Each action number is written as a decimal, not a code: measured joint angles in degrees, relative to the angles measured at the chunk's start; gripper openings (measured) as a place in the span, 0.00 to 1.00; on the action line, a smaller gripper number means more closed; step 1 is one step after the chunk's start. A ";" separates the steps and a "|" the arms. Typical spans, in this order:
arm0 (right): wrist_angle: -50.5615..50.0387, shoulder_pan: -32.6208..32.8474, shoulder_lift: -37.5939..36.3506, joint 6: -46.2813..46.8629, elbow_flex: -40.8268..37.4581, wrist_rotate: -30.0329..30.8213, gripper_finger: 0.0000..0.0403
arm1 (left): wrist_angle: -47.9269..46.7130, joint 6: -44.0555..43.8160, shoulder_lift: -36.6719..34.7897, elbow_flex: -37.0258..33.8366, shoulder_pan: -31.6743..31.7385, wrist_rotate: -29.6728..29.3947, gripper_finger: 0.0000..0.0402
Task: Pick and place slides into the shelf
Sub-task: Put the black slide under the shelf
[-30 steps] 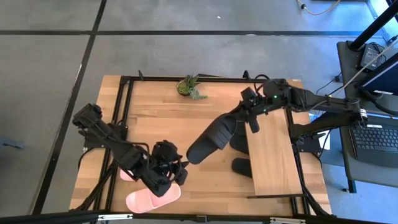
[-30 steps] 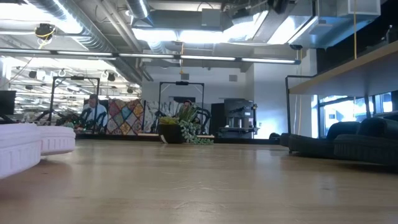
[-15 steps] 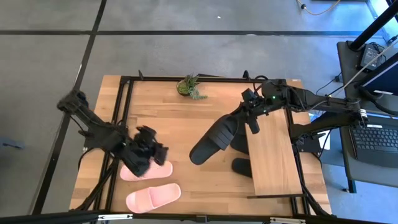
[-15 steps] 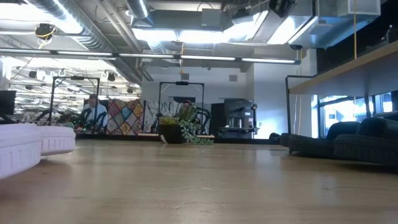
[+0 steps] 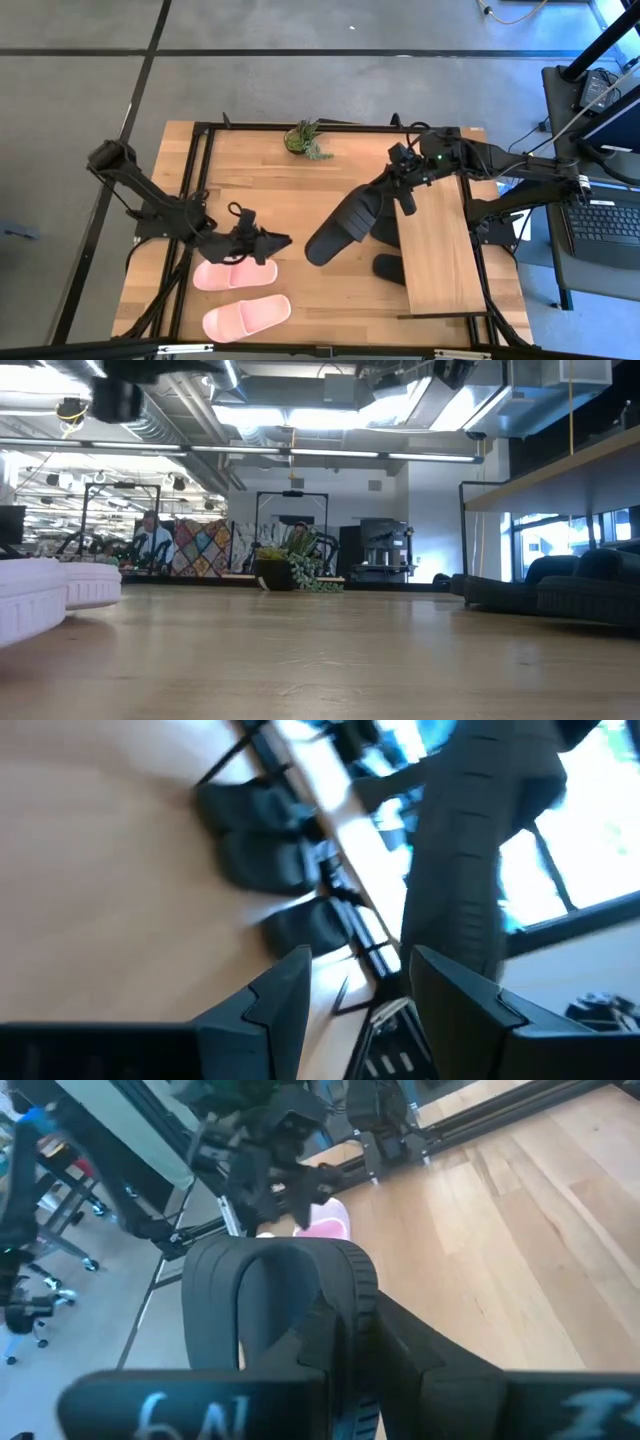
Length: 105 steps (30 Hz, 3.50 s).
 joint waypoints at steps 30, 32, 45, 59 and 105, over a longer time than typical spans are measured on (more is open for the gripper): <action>-1.53 0.02 4.01 6.09 -0.02 2.07 0.11 | 3.64 17.59 8.20 4.30 5.69 9.52 0.40; -1.51 0.02 4.00 6.15 -0.02 2.07 0.11 | 2.97 17.14 8.20 4.30 5.87 9.56 0.40; 0.19 0.00 3.99 6.17 -0.02 2.13 0.11 | -1.64 16.07 8.20 4.30 6.72 10.92 0.40; 1.53 -0.20 3.99 5.78 -0.02 2.29 0.11 | -0.22 14.19 8.20 4.30 8.56 8.02 0.35; -10.97 0.66 -12.32 -9.46 0.02 -0.53 0.85 | 3.84 -5.92 14.75 5.53 19.17 53.62 0.11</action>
